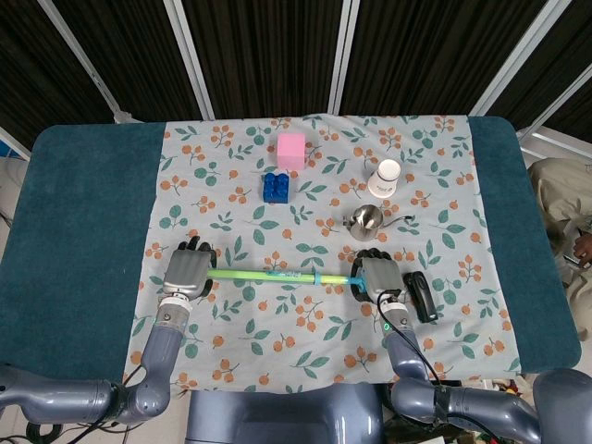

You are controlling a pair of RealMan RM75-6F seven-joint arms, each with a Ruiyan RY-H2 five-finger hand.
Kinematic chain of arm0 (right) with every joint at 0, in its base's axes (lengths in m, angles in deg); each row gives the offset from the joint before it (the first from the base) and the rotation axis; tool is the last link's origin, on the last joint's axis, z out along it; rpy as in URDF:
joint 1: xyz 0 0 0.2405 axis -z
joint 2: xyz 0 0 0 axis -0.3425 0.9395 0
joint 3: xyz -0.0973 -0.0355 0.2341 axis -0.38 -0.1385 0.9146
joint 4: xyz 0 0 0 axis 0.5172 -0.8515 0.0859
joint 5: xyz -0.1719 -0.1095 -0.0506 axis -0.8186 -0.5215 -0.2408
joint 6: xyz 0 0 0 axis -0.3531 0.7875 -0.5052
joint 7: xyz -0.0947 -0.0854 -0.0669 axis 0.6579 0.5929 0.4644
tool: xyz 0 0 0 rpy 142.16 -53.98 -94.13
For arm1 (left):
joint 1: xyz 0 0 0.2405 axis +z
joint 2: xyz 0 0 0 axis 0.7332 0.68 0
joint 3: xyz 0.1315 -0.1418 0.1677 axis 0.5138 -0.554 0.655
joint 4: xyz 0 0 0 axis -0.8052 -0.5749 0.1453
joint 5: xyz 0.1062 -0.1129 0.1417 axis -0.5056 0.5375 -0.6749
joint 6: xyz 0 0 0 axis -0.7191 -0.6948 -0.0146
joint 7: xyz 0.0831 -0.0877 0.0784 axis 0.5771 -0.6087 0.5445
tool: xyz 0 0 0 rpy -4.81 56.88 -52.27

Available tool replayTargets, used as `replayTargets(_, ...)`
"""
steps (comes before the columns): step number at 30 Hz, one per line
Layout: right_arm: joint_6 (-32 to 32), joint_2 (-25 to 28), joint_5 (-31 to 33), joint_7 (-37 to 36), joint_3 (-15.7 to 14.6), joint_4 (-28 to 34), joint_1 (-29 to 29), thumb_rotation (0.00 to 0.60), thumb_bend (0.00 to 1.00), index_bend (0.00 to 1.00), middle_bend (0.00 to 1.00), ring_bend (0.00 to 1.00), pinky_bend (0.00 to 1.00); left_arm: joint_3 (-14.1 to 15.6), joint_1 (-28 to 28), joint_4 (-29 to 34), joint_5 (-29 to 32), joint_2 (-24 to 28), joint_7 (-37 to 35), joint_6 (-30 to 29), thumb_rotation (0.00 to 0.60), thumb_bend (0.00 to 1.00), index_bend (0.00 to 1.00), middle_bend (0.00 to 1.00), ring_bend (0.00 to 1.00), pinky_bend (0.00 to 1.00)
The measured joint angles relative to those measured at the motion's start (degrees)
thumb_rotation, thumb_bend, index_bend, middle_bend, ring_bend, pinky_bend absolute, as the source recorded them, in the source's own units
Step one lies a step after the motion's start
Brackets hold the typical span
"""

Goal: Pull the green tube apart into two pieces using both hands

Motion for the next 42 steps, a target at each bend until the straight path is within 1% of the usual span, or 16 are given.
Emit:
replayTargets(15, -0.03, -1.34, -0.62, 0.63, -0.07, -1.96, -0.29, 0.6, 0.41, 0.66, 0.2, 0.13, 0.13, -0.16, -0.09, -2.19, -0.06, 0.3, -1.19, 2.88, 0.6, 0.45, 0.58, 0.24, 0.08, 0.2)
replayTargets(21, -0.02, -1.78, -1.05, 0.71, 0.27, -2.39, -0.5, 0.6, 0.41, 0.66, 0.2, 0.13, 0.13, 0.0, -0.05, -1.94, -0.49, 0.12, -1.49, 2.94, 0.6, 0.45, 0.58, 0.24, 0.08, 0.2)
replayTargets(42, 0.99, -1.25, -1.95, 1.98, 1.26, -1.1, -1.0, 0.6, 0.42, 0.68, 0.2, 0.13, 0.13, -0.01, 0.15, -0.74, -0.73, 1.02, -1.5, 2.41, 0.6, 0.45, 0.59, 0.25, 0.08, 0.2)
